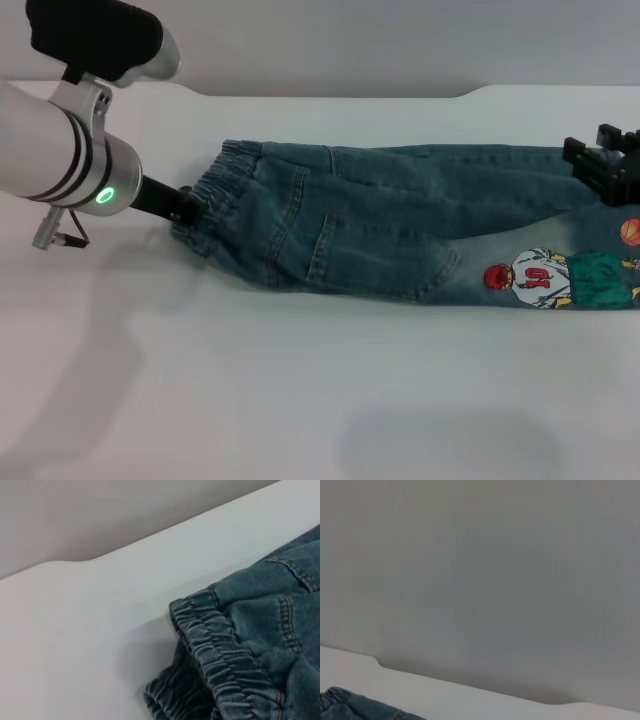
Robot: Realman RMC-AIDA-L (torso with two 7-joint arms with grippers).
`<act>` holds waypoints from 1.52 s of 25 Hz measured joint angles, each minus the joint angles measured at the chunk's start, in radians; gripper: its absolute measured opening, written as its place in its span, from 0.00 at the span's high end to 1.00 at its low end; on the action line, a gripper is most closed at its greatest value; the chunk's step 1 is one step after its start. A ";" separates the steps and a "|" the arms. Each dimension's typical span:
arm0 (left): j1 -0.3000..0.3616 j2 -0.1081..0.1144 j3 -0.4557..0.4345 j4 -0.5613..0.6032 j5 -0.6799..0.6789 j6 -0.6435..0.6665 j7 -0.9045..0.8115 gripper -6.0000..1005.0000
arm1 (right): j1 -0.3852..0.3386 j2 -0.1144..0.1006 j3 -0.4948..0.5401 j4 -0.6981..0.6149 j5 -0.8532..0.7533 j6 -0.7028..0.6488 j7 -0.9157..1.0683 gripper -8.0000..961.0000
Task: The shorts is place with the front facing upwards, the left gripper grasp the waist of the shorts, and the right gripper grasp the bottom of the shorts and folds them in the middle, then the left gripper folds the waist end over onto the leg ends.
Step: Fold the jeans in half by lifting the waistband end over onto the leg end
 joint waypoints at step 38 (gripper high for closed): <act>0.009 -0.002 -0.010 -0.306 0.085 -0.150 -0.053 0.97 | 0.287 0.006 -0.207 -0.353 -0.002 -0.356 -0.130 0.99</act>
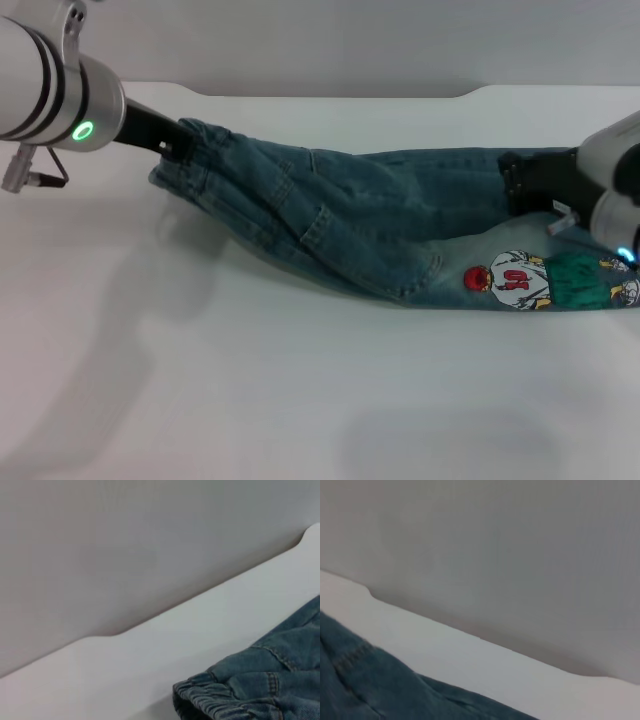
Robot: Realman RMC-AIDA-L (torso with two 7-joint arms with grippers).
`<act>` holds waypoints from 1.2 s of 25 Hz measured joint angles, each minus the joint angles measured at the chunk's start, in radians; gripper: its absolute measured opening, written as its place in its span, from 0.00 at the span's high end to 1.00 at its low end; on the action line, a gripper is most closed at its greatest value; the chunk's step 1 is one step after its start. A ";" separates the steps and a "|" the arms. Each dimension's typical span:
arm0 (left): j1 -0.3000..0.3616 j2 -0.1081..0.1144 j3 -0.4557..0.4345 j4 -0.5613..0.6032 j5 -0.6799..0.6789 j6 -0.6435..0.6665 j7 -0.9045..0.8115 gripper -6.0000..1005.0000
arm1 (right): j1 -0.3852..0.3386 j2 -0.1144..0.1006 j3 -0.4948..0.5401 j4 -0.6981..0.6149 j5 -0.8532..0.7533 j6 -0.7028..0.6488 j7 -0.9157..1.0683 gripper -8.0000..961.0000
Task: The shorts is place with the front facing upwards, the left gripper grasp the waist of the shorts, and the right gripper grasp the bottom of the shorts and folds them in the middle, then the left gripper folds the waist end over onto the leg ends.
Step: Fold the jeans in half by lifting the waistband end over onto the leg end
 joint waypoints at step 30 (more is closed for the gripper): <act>0.018 -0.001 0.014 -0.002 -0.008 0.011 0.008 0.96 | 0.033 0.000 -0.580 -0.048 -0.453 -1.178 0.707 0.99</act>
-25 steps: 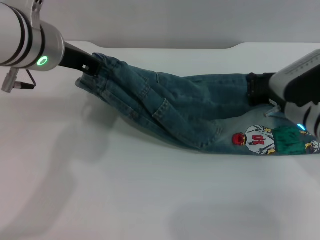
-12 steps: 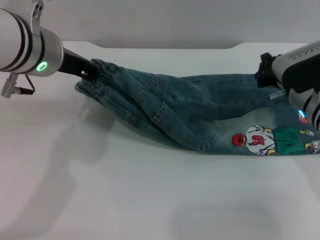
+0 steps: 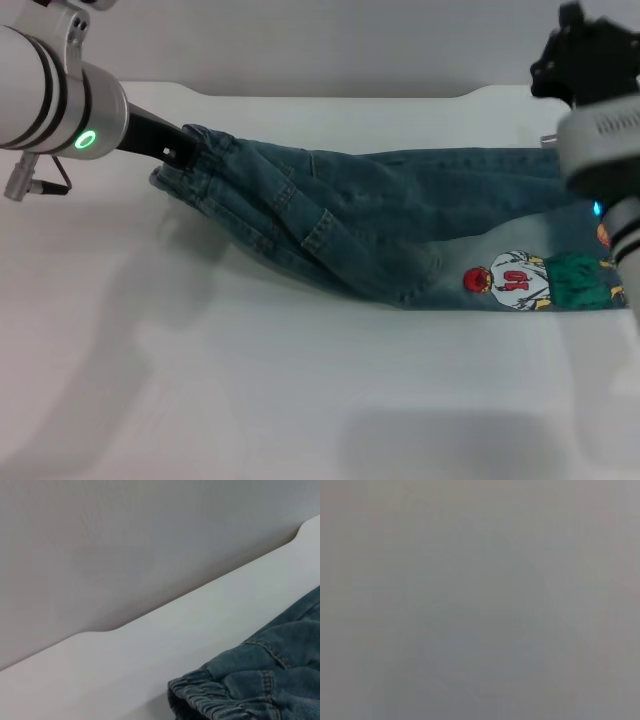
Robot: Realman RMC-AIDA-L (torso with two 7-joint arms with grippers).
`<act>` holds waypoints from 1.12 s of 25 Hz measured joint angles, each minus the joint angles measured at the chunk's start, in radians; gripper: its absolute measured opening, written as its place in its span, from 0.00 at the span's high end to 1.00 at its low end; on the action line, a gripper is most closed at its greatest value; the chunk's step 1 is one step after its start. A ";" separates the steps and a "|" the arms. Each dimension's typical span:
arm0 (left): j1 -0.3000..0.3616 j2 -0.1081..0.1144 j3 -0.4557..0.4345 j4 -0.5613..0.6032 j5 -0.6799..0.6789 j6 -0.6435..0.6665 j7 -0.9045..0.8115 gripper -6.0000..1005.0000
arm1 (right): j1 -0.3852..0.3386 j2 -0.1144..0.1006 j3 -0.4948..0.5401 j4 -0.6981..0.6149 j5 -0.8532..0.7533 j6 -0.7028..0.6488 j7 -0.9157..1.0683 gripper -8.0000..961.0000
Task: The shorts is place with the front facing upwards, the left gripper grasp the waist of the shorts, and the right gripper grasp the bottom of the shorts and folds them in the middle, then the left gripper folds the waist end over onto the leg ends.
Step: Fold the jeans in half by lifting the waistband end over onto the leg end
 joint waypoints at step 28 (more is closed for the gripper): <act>0.049 -0.002 0.045 -0.265 0.000 -0.041 -0.009 0.96 | 0.207 0.011 -0.353 -0.393 -0.005 -0.026 0.618 0.99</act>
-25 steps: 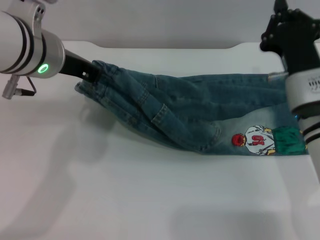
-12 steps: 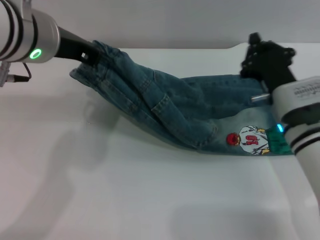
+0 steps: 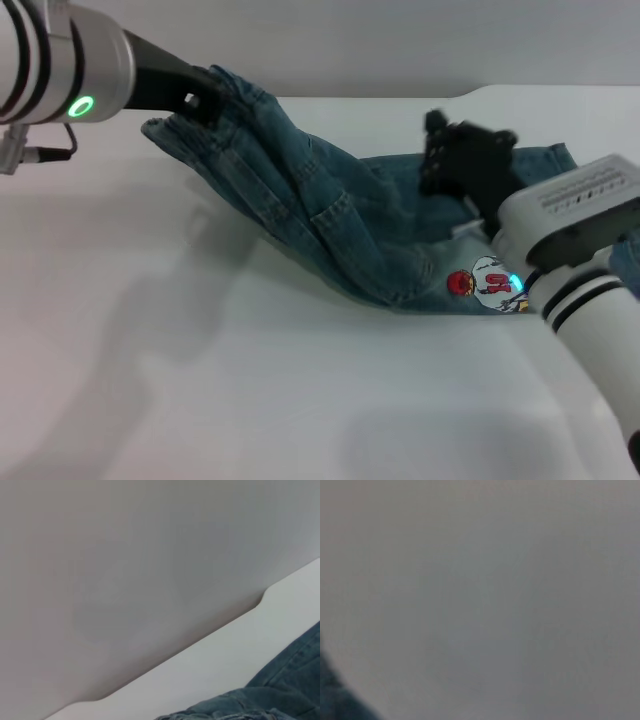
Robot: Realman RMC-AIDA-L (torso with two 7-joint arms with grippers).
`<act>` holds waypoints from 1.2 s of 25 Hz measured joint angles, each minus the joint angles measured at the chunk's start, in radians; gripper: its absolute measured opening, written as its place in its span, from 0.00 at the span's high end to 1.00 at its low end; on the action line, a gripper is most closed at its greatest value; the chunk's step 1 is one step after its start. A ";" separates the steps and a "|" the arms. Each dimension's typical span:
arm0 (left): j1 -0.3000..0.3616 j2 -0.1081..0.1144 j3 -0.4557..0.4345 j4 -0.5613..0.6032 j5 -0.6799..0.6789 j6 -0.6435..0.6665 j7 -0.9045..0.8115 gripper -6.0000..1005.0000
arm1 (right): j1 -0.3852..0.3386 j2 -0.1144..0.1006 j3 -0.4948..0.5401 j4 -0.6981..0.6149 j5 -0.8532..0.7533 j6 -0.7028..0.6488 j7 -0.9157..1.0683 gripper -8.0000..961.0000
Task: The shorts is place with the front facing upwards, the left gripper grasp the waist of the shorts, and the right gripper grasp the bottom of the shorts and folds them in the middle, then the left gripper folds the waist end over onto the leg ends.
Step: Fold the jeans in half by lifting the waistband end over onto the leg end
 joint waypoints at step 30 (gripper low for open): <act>-0.034 0.002 0.014 -0.006 -0.105 0.199 0.032 0.96 | 0.093 -0.001 -0.164 0.039 -0.002 0.169 0.200 0.99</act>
